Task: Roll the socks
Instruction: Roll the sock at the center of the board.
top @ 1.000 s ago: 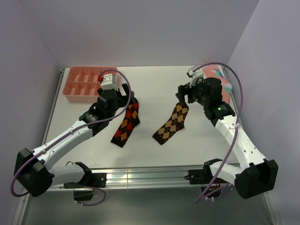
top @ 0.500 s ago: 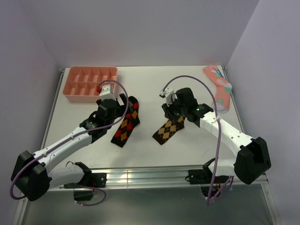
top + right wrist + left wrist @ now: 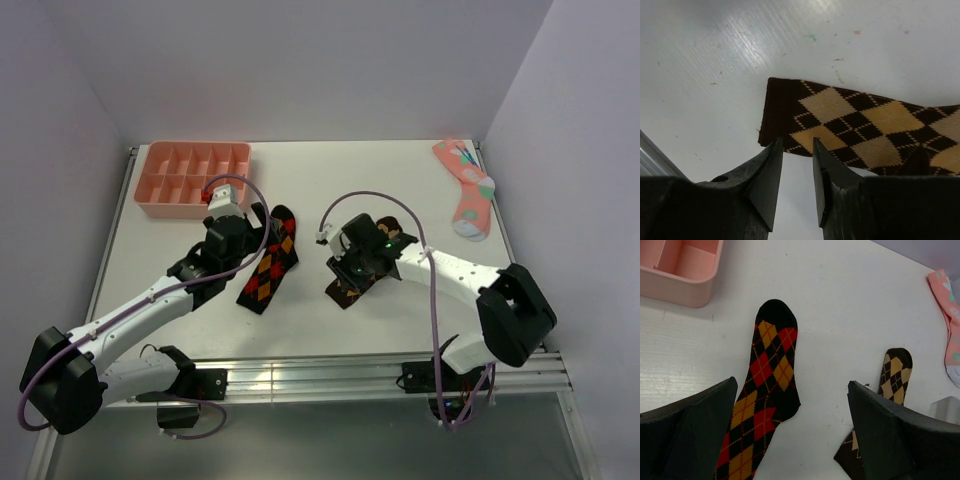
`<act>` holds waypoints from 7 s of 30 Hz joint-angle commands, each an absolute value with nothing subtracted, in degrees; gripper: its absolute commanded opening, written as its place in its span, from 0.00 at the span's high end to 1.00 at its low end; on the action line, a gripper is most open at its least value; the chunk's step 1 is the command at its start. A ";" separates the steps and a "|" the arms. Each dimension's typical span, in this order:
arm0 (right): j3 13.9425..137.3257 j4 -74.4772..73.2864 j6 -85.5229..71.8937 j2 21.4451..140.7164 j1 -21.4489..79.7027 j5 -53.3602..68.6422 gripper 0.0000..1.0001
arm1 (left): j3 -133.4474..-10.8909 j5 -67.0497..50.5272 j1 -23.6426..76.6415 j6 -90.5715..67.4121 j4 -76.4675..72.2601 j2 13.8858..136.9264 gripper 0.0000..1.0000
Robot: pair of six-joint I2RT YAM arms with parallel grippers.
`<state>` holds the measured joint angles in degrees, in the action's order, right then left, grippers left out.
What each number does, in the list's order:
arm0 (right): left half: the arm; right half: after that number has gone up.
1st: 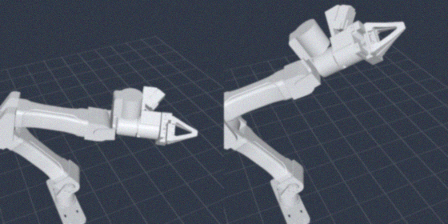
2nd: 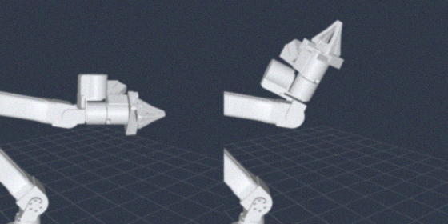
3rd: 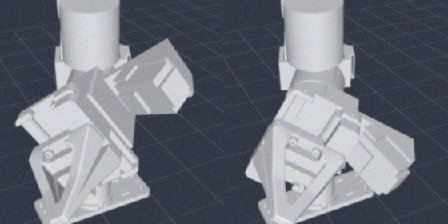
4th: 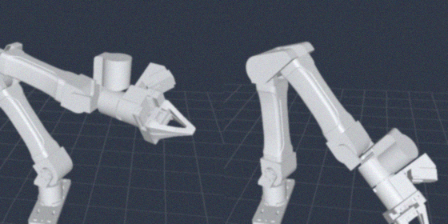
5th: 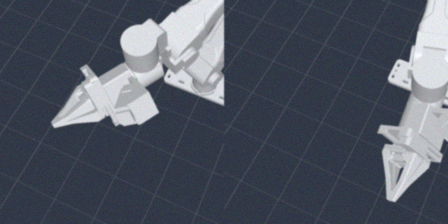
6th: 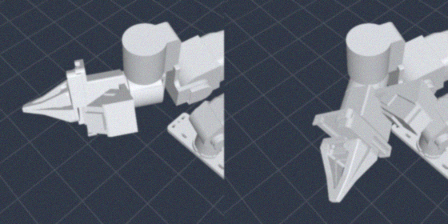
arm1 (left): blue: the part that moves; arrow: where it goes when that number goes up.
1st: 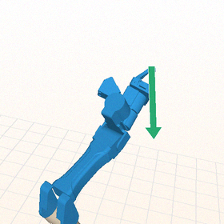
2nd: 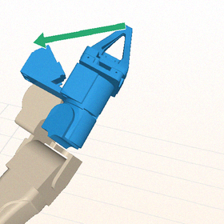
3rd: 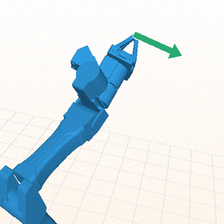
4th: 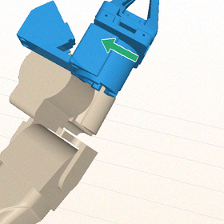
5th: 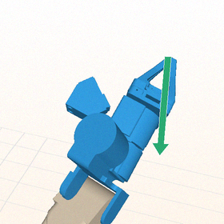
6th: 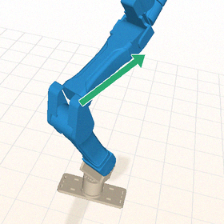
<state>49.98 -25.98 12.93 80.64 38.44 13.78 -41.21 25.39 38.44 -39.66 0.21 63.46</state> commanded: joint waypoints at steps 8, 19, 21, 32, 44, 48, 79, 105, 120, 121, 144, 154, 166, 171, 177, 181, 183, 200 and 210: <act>54.23 -27.25 8.53 88.50 44.30 12.13 0.65 | -42.54 28.03 37.88 -39.28 -0.18 62.49 0.01; 54.67 -25.14 7.30 91.23 46.76 8.97 0.64 | -40.61 24.43 32.79 -38.94 -1.32 60.56 0.00; 54.84 -25.05 7.29 91.49 47.11 8.44 0.64 | -40.34 24.08 32.43 -38.94 -1.49 60.38 0.01; 55.37 -24.87 7.29 93.51 48.25 5.80 0.62 | -39.02 22.32 30.59 -38.76 -2.72 60.21 0.01; 57.30 -27.07 7.29 97.29 48.69 1.76 0.55 | -39.20 20.83 29.09 -38.06 -3.43 61.08 0.00; 58.36 -27.95 6.95 98.96 48.78 0.53 0.58 | -39.20 20.30 28.65 -38.14 -3.69 61.08 0.01; 57.57 -12.13 24.08 94.31 46.67 6.86 0.88 | -33.66 26.37 28.48 -46.23 -5.62 55.46 0.04; 63.36 -43.59 25.84 101.68 28.66 32.51 0.94 | -29.97 1.77 37.53 -33.94 -35.67 74.70 0.50; 67.59 -51.42 29.27 109.60 22.06 40.87 0.95 | -34.19 -21.79 42.63 -24.70 -50.89 92.72 0.80; 67.67 -51.85 29.44 109.69 21.89 41.04 0.95 | -34.62 -23.80 42.97 -24.26 -50.54 93.42 0.80; 70.40 -55.72 30.41 111.88 18.90 44.47 0.95 | -45.26 -22.50 52.12 -13.36 -32.17 102.48 0.65; 70.31 -56.07 31.03 112.32 18.19 44.65 0.96 | -48.34 -19.96 53.09 -11.87 -29.62 104.33 0.63; 70.49 -56.78 31.46 112.32 18.02 44.91 0.96 | -49.39 -16.17 53.79 -9.93 -27.16 105.03 0.58; 70.93 -56.95 31.38 112.67 18.02 44.91 0.97 | -49.83 -16.61 54.05 -9.76 -26.63 105.64 0.58; 71.10 -56.95 31.20 112.94 18.02 45.09 0.97 | -50.36 -16.26 54.32 -9.67 -26.02 106.35 0.58; 70.93 -56.78 31.29 113.03 18.02 44.83 0.97 | -50.62 -15.91 54.40 -9.84 -26.19 106.35 0.59; 70.75 -56.60 31.29 112.94 18.02 44.65 0.97 | -50.80 -15.56 54.40 -9.93 -26.37 106.61 0.61; 66.36 -48.71 27.17 108.90 17.84 40.88 0.81 | -53.52 -17.58 54.49 -10.72 -22.24 107.32 1.00; 61.88 -40.70 23.38 98.71 15.12 38.06 0.56 | -58.01 -15.47 54.67 -11.34 -11.79 106.61 1.00</act>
<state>62.48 -45.06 24.64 102.26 16.64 39.57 -55.33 -16.08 54.17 -11.29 -15.88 107.11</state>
